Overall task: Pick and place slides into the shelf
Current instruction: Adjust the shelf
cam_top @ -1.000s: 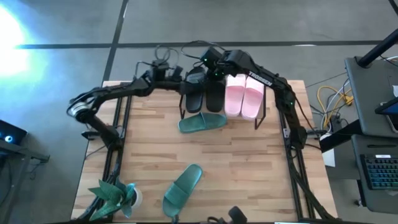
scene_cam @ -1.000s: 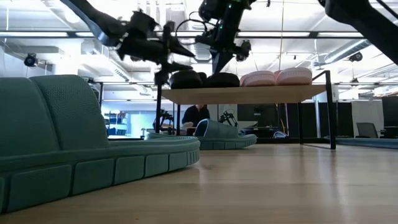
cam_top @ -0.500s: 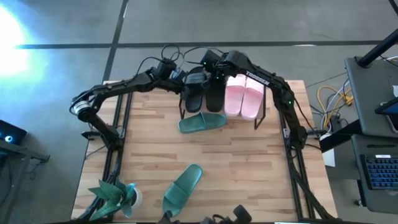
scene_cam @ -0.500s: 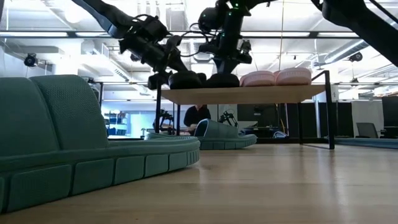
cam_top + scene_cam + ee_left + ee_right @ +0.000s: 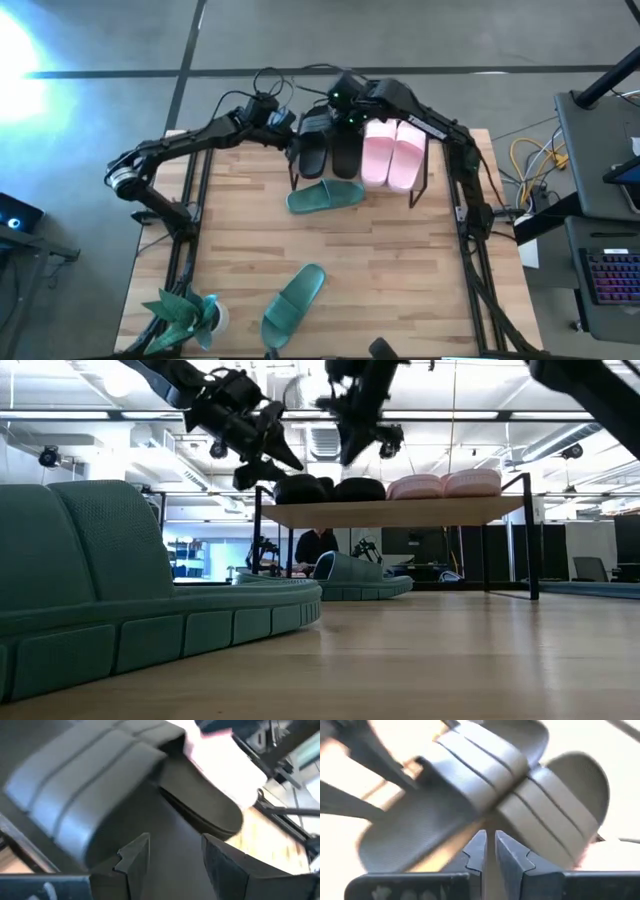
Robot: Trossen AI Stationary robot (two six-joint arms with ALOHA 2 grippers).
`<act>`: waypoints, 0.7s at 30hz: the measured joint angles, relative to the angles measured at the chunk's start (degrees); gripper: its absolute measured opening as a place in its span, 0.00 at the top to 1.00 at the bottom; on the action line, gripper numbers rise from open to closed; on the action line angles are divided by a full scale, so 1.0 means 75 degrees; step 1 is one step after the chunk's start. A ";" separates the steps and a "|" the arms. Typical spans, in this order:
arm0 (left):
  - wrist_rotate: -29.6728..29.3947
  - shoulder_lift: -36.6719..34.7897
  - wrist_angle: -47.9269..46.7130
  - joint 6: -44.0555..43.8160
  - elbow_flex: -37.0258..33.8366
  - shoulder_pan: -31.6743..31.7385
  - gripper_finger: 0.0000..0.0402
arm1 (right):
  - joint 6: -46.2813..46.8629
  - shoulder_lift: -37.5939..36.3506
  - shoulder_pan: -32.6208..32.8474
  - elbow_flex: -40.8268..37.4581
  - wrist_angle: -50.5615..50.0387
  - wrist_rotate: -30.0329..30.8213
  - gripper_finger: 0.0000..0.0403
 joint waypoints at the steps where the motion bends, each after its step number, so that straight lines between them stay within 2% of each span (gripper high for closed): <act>1: 0.0004 -0.0007 -0.0024 0.0093 -0.0006 -0.0080 0.59 | -0.0039 -0.0090 0.0016 -0.0022 0.0224 -0.0031 0.92; 6: -0.0016 0.0095 -0.0391 0.0835 -0.0005 -0.0776 0.59 | -0.0385 -0.0077 -0.0187 -0.0020 0.1022 -0.0087 0.92; 10: -0.0908 0.0193 -0.0609 0.1285 -0.0003 -0.1286 0.59 | -0.0657 0.0202 -0.0276 -0.0022 0.1346 -0.0248 0.92; 17: -0.1845 0.0176 -0.1191 0.1599 0.0017 -0.1482 0.59 | -0.0814 0.0884 -0.0461 -0.0007 0.1492 -0.0752 0.92; 21: -0.2012 0.0116 -0.1463 0.1545 0.0018 -0.1482 0.59 | -0.0948 0.1158 -0.0471 0.0024 0.1537 -0.0824 0.92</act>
